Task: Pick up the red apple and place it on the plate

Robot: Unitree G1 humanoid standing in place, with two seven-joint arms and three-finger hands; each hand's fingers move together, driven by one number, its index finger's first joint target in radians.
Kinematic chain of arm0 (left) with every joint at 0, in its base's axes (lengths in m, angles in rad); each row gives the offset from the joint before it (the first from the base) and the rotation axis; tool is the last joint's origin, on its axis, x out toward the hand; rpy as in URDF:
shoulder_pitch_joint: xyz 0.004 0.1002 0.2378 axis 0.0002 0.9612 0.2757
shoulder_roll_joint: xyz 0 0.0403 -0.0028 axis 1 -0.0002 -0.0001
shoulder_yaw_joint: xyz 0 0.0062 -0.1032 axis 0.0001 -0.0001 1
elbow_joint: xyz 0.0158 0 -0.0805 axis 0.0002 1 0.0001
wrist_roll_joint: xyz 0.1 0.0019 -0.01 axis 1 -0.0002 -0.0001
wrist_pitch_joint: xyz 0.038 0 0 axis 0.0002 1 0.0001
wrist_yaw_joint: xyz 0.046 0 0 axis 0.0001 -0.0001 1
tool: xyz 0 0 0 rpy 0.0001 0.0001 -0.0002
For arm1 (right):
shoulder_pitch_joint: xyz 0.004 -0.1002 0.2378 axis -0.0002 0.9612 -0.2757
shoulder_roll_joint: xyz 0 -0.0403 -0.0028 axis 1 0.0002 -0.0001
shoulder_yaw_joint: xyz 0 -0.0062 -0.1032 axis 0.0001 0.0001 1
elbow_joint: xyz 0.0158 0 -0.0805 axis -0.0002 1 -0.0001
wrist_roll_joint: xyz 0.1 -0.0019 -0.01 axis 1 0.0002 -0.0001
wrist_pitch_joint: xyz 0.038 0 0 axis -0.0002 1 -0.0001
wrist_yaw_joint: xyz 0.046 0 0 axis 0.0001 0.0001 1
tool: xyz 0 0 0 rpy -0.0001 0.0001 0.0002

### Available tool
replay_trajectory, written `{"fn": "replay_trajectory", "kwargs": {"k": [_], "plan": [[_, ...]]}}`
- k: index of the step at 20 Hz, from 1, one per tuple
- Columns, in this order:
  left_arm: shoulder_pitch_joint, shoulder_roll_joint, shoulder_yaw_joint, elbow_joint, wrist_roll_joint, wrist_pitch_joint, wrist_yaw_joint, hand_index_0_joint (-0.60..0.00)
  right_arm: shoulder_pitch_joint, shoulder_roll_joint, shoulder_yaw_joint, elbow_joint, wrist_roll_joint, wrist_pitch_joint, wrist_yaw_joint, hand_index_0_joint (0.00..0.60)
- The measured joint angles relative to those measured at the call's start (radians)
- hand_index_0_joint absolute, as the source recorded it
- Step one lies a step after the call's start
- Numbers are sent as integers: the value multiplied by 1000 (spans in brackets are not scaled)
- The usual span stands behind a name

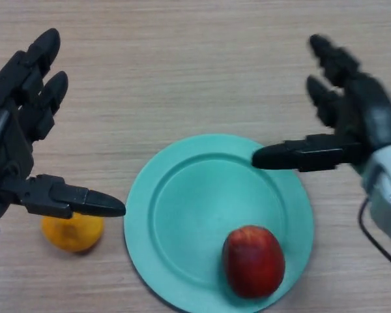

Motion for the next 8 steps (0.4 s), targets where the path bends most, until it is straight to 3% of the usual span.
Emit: {"fn": "replay_trajectory", "kwargs": {"k": [3, 6, 8], "plan": [[-16, 0, 9, 0, -34, -103, 69, 0, 75, -29, -30, -2, -41, -164, 88, 0], [-19, 0, 17, 33, -104, -115, 85, 0, 80, -62, -80, -39, -42, -214, 99, 0], [-3, -6, -20, 92, -69, -181, 94, 0, 80, -83, -83, -41, -52, -223, 119, 0]]}}
